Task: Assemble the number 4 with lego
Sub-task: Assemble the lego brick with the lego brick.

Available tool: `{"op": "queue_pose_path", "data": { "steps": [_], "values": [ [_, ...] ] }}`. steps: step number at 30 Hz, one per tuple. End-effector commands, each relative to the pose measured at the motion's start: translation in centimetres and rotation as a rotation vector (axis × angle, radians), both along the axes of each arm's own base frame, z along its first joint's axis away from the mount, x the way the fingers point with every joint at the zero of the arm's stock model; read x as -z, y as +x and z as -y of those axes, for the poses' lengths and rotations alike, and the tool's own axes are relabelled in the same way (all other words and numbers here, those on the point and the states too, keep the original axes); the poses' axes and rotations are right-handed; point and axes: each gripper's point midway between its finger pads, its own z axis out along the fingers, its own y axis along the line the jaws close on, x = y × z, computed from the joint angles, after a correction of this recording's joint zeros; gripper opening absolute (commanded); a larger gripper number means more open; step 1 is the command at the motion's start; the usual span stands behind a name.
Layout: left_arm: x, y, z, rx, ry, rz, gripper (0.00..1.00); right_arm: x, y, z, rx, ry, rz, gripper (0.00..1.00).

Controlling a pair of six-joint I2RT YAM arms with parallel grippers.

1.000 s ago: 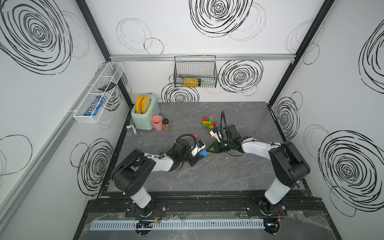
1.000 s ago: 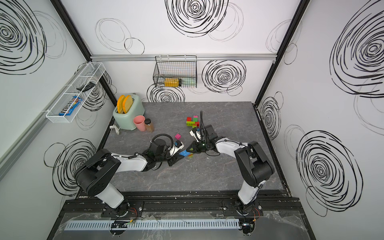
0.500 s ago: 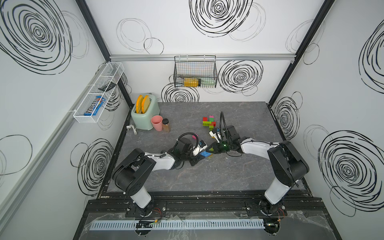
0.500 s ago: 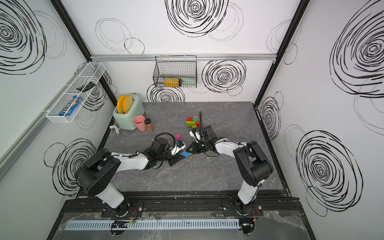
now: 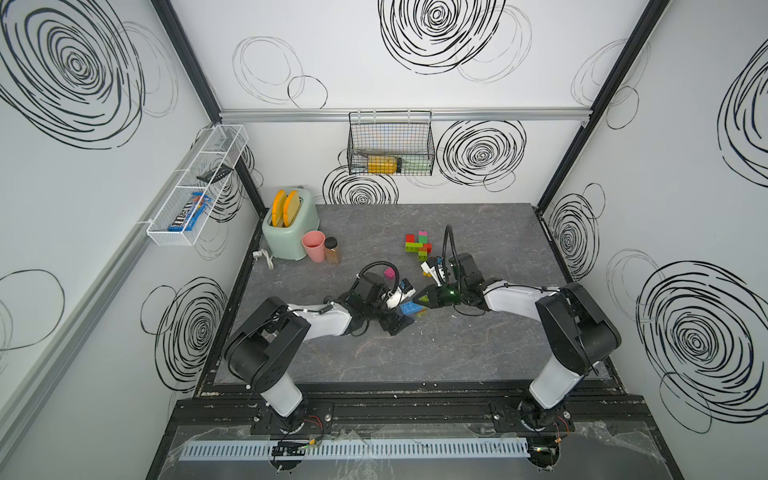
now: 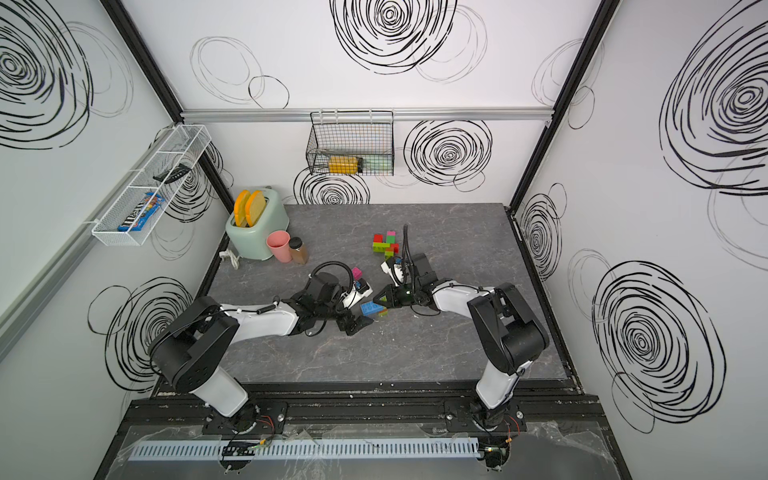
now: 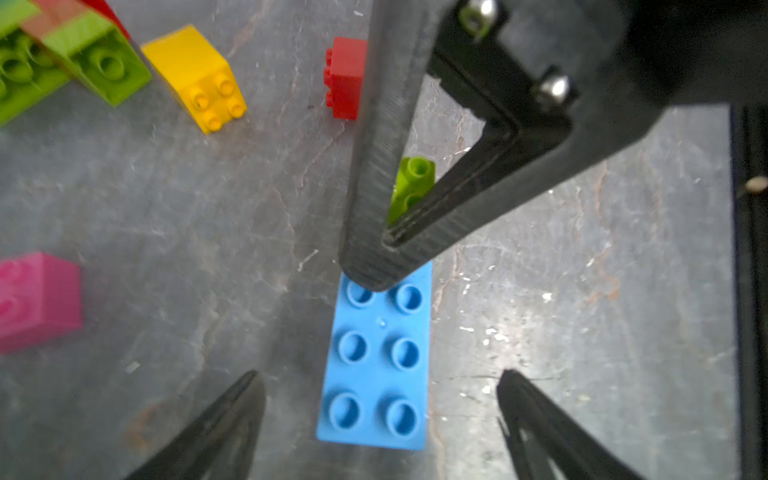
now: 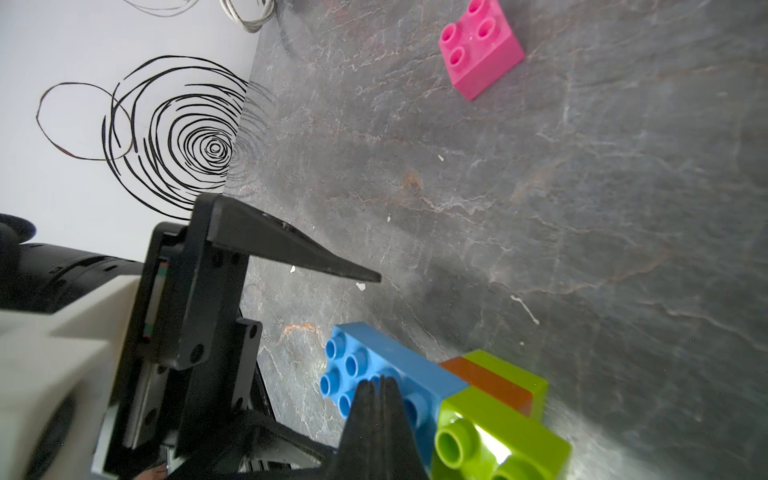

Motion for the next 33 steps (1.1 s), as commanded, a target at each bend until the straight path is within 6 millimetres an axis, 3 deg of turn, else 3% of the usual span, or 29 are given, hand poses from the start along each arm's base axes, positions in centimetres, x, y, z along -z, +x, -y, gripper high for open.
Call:
{"op": "queue_pose_path", "data": {
  "steps": [1, 9, 18, 28, 31, 33],
  "values": [
    [-2.5, 0.2, 0.4, 0.001, -0.039, 0.086, 0.96, 7.0, -3.3, 4.1, 0.085, -0.248, -0.229, 0.00],
    [-2.9, 2.4, -1.2, -0.167, 0.033, 0.221, 0.96, 4.9, -2.3, 2.3, 0.061, -0.191, -0.204, 0.01],
    [-2.9, 2.5, -0.6, -0.158, 0.055, 0.223, 0.96, 1.5, -0.5, 0.3, 0.051, -0.129, -0.140, 0.13],
    [-8.3, 2.7, -0.8, -0.218, -0.091, 0.266, 0.96, -4.1, 1.9, -1.6, 0.031, -0.038, -0.035, 0.31],
    [-10.1, 3.9, -2.1, -0.321, -0.150, 0.236, 0.96, -5.5, 3.0, -0.7, 0.086, -0.068, 0.016, 0.39],
    [-11.2, 5.1, -3.6, -0.435, -0.184, 0.202, 0.96, -5.7, 4.2, 1.3, 0.170, -0.124, 0.053, 0.53]
  ]
}}
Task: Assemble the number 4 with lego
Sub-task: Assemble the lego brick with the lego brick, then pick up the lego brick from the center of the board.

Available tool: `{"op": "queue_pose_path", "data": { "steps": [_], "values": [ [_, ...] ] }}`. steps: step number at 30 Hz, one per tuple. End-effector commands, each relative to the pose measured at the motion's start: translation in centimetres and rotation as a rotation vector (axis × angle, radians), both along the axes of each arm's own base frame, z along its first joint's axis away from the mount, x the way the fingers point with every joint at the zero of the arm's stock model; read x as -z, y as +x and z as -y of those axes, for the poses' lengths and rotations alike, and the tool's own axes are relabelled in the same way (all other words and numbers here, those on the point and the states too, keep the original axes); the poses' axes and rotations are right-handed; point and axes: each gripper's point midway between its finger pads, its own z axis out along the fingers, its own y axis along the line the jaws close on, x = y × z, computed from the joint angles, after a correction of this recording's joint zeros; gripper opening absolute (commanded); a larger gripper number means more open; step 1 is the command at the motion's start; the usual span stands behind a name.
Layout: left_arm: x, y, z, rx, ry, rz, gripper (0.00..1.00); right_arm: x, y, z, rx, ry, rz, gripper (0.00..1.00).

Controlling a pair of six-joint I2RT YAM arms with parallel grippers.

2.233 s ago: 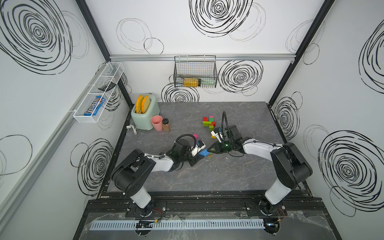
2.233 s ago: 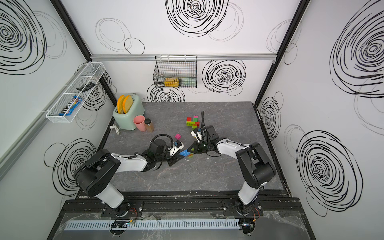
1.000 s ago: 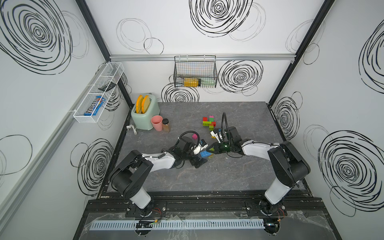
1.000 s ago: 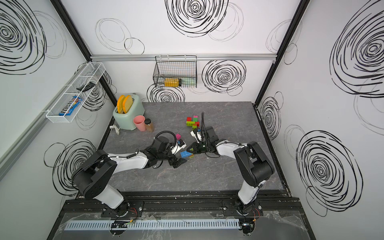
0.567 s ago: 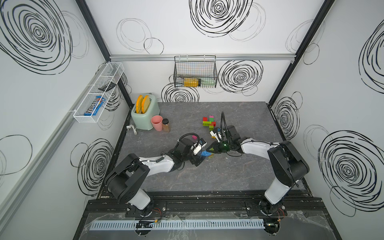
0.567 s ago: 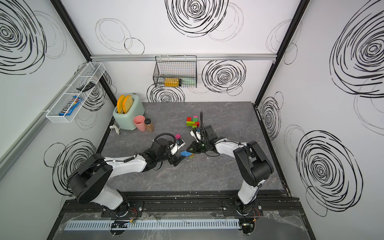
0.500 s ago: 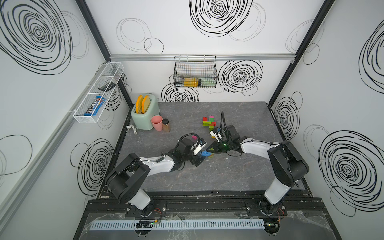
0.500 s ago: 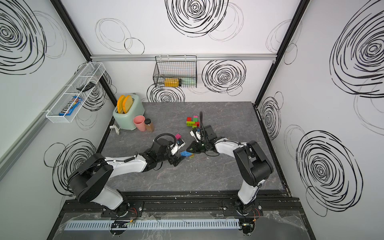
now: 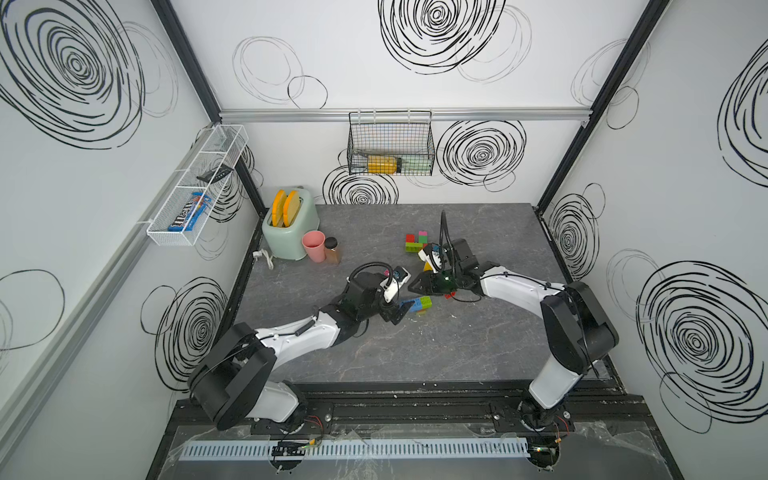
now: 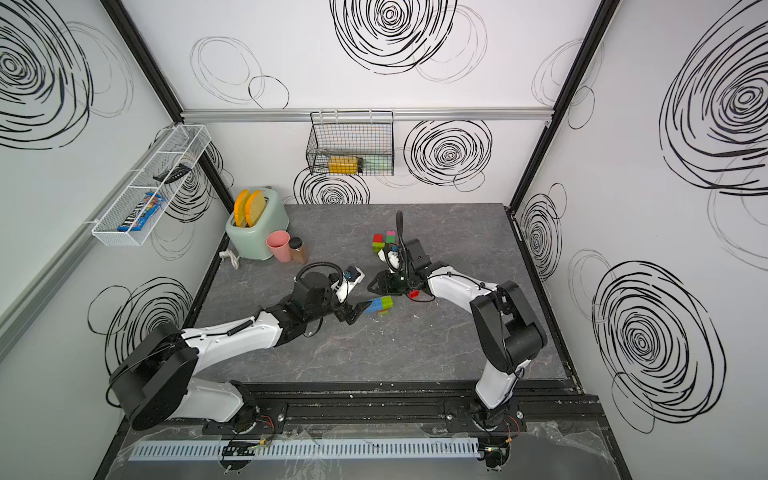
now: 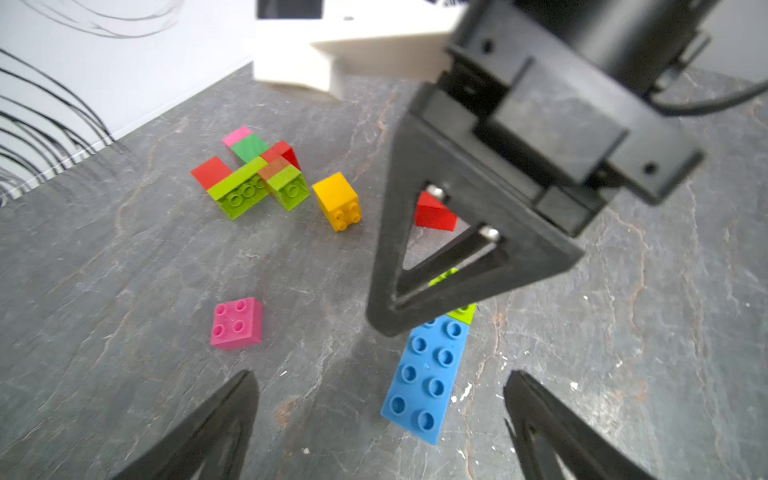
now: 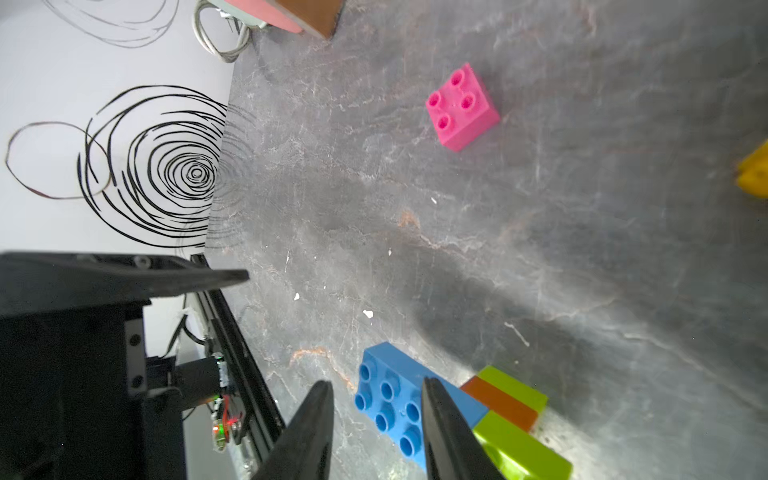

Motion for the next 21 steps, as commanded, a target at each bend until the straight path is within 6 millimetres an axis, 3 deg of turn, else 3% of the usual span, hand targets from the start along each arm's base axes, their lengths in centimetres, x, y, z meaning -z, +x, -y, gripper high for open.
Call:
{"op": "queue_pose_path", "data": {
  "steps": [1, 5, 8, 14, 21],
  "values": [
    [-3.5, 2.9, -2.4, -0.198, -0.138, -0.036, 0.96, -1.2, 2.1, 3.7, 0.147, -0.110, 0.074, 0.56],
    [-4.2, 5.2, -5.8, -0.358, -0.223, -0.176, 0.96, 2.0, 4.4, 10.2, 0.252, -0.356, 0.125, 0.73],
    [-4.6, 6.1, -8.3, -0.466, -0.302, -0.219, 0.96, 4.1, 4.9, 13.0, 0.229, -0.528, 0.117, 0.77],
    [-5.3, 6.2, -12.9, -0.636, -0.478, -0.239, 0.96, 6.3, 4.0, 12.4, 0.053, -0.556, 0.109, 0.81],
    [-4.1, 5.3, -12.7, -0.560, -0.483, -0.340, 0.96, 7.1, 4.4, 12.7, 0.025, -0.643, 0.157, 0.76]
  ]
}}
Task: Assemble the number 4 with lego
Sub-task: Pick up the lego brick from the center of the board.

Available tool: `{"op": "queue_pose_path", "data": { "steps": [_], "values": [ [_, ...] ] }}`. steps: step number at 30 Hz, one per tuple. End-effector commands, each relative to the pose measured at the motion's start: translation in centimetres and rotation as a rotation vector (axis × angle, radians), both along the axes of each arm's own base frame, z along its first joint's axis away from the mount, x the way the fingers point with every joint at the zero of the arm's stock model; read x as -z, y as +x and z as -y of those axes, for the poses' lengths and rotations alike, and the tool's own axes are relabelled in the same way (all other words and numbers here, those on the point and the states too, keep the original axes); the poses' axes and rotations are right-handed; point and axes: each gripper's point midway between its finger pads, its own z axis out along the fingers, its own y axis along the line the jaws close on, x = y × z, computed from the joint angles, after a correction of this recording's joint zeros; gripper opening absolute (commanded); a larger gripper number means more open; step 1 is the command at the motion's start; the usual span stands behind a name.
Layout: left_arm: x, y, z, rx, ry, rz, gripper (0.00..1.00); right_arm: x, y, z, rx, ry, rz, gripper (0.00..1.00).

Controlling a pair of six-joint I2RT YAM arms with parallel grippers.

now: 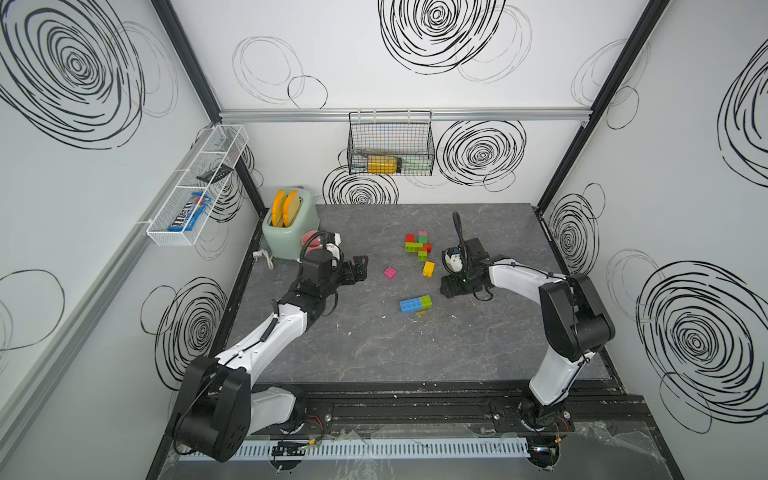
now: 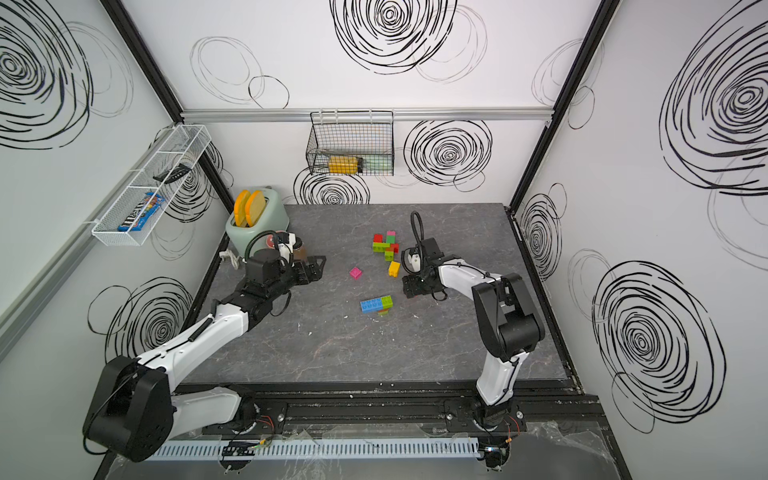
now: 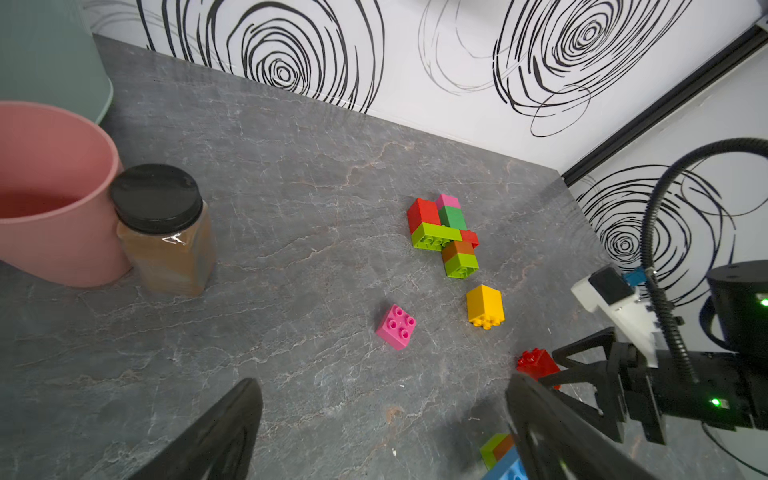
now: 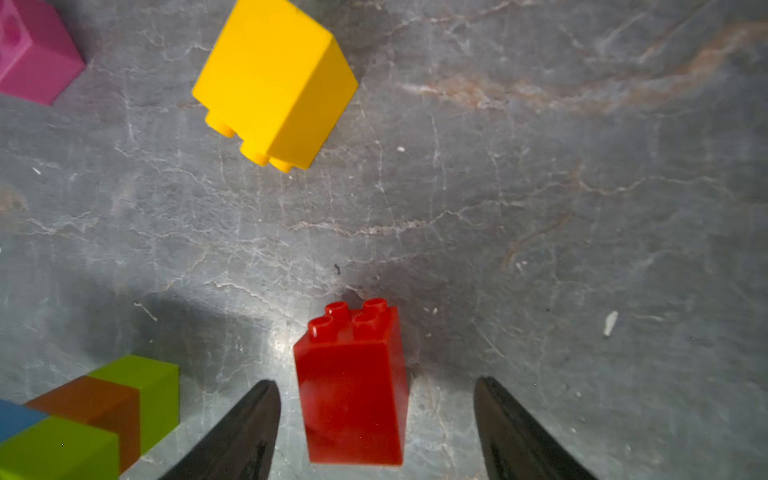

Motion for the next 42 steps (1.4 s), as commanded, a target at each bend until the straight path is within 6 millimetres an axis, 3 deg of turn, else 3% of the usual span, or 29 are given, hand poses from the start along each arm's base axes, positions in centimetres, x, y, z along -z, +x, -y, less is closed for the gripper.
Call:
{"op": "queue_pose_path", "data": {
  "steps": [1, 9, 16, 20, 26, 31, 36, 42],
  "values": [
    [0.4, -0.9, 1.4, 0.075, -0.070, -0.035, 0.96, -0.2, 0.7, 0.0, -0.057, -0.064, 0.036, 0.74],
    [1.1, -1.4, 2.0, 0.120, -0.043, -0.074, 0.97, 0.5, 0.7, -1.0, -0.112, -0.131, 0.063, 0.60],
    [2.2, -1.6, 3.1, 0.157, -0.022, -0.142, 0.97, 0.2, 0.7, -1.3, -0.120, -0.145, 0.086, 0.40],
    [1.7, -2.4, 5.7, 0.256, 0.032, -0.179, 0.95, -3.2, 0.5, -1.6, -0.126, -0.114, 0.182, 0.31],
    [-2.2, -5.8, 14.3, 0.554, 0.004, -0.161, 0.93, -10.7, -1.2, -3.8, -0.204, -0.018, 0.483, 0.19],
    [-6.2, -7.8, 19.2, 0.711, -0.117, -0.128, 0.85, -16.0, -5.2, -7.5, -0.418, 0.189, 0.726, 0.17],
    [-6.9, -8.0, 20.3, 0.736, -0.128, -0.136, 0.80, -19.4, -8.5, -8.7, -0.545, 0.325, 0.972, 0.17],
    [-6.2, -8.1, 20.7, 0.749, -0.118, -0.162, 0.76, -20.0, -10.0, -9.5, -0.609, 0.364, 1.016, 0.18]
  ]
}}
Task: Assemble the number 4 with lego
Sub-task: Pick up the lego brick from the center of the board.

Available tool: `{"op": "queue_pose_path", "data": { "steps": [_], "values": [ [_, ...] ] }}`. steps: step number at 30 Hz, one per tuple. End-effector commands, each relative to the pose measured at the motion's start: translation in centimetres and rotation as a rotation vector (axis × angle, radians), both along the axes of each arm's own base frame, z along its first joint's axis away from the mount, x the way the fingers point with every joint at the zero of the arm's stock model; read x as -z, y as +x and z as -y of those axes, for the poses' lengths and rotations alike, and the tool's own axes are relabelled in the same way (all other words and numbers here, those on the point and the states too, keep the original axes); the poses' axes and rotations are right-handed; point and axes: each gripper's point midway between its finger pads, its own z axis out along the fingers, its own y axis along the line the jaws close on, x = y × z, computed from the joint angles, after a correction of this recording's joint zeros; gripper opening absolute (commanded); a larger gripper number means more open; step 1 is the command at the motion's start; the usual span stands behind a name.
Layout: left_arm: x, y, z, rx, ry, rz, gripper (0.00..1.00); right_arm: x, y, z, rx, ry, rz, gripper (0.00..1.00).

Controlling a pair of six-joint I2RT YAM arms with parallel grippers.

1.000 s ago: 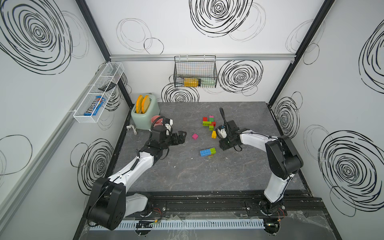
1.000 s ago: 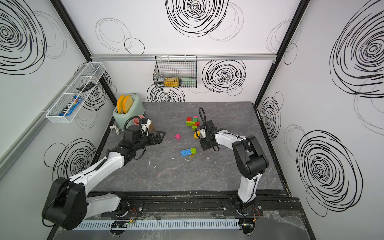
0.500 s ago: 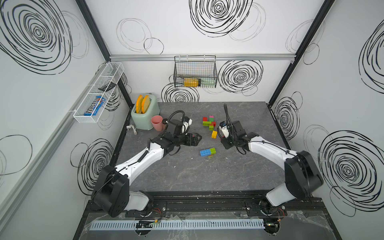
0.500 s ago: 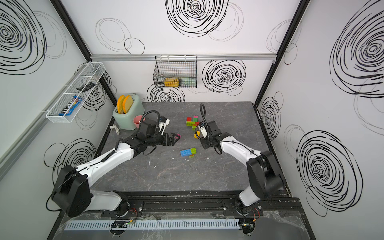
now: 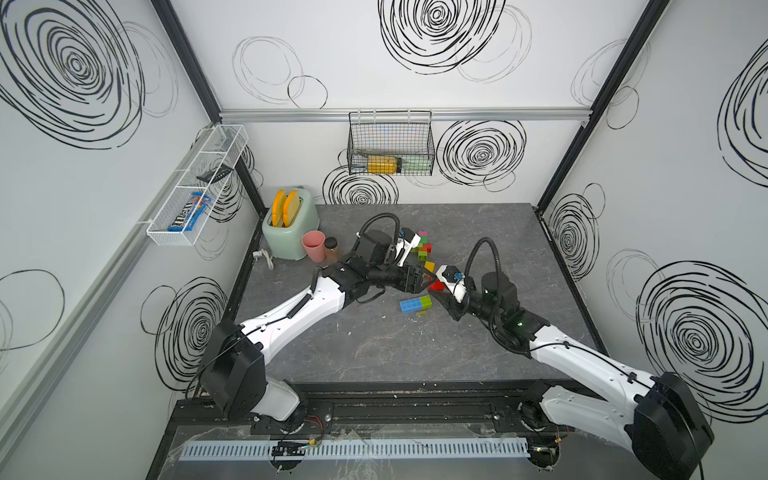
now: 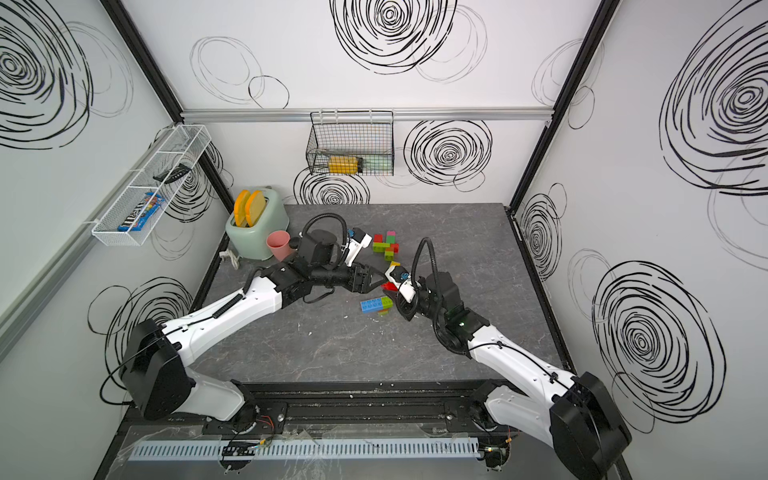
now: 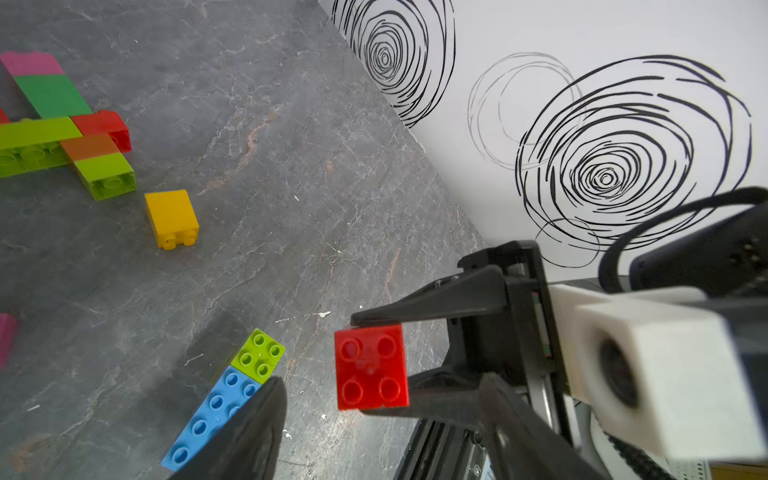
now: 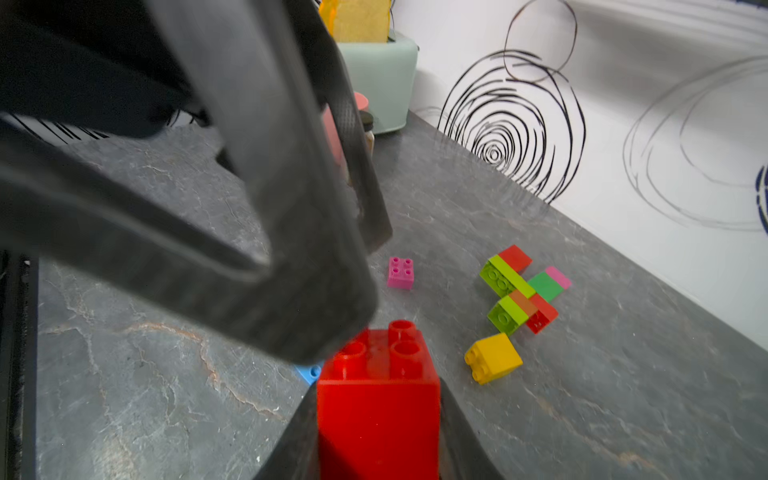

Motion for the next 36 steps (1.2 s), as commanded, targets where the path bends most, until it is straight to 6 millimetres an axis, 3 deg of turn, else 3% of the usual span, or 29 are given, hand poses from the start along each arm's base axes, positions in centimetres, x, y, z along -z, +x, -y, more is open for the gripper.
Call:
{"op": "queue_pose_path", "data": {
  "steps": [1, 7, 11, 16, 20, 22, 23, 24, 26, 27, 28, 33, 36],
  "values": [
    [-0.7, 0.0, 0.7, 0.011, -0.008, -0.002, 0.74, -3.3, -0.8, -1.2, -0.078, 0.069, 0.139, 0.18],
    [-0.7, -0.4, 1.0, 0.033, -0.007, 0.002, 0.69, -3.8, -1.2, -1.9, -0.095, 0.084, 0.164, 0.18],
    [-0.5, -0.7, 1.3, 0.050, -0.003, -0.003, 0.58, -3.7, -1.3, -2.3, -0.108, 0.080, 0.164, 0.18],
    [-0.4, -1.3, 1.9, 0.088, -0.017, -0.019, 0.39, -3.8, -1.5, -2.7, -0.119, 0.086, 0.167, 0.18],
    [-0.8, -1.4, 2.1, 0.098, -0.030, -0.007, 0.14, -3.6, -1.3, -2.6, -0.101, 0.081, 0.146, 0.18],
    [-0.8, -1.1, 1.9, 0.093, -0.009, 0.038, 0.05, -3.4, -1.1, -2.0, -0.053, 0.091, 0.090, 0.23],
    [-0.6, -0.8, 1.6, 0.077, 0.013, 0.056, 0.00, -3.2, -0.9, -1.5, -0.017, 0.105, 0.039, 0.33],
    [-0.1, -0.3, 1.2, 0.047, 0.053, 0.082, 0.00, -2.9, -0.9, -1.0, 0.016, 0.112, 0.002, 0.48],
    [1.1, 0.6, 0.3, -0.001, 0.174, 0.156, 0.00, -2.1, -0.5, 0.7, 0.130, 0.129, -0.081, 0.68],
    [1.9, 0.8, 0.1, -0.007, 0.243, 0.193, 0.00, -1.6, -0.1, 1.9, 0.214, 0.146, -0.127, 0.90],
    [2.6, 0.8, 0.1, 0.004, 0.302, 0.231, 0.00, -1.1, 0.1, 3.2, 0.282, 0.163, -0.163, 0.98],
    [6.0, 0.3, 0.8, 0.184, 0.514, 0.449, 0.00, 2.5, 1.6, 11.7, 0.651, 0.345, -0.373, 0.97],
    [7.3, -0.5, 1.6, 0.354, 0.547, 0.547, 0.00, 4.3, 2.0, 15.3, 0.761, 0.418, -0.478, 0.97]
  ]
}}
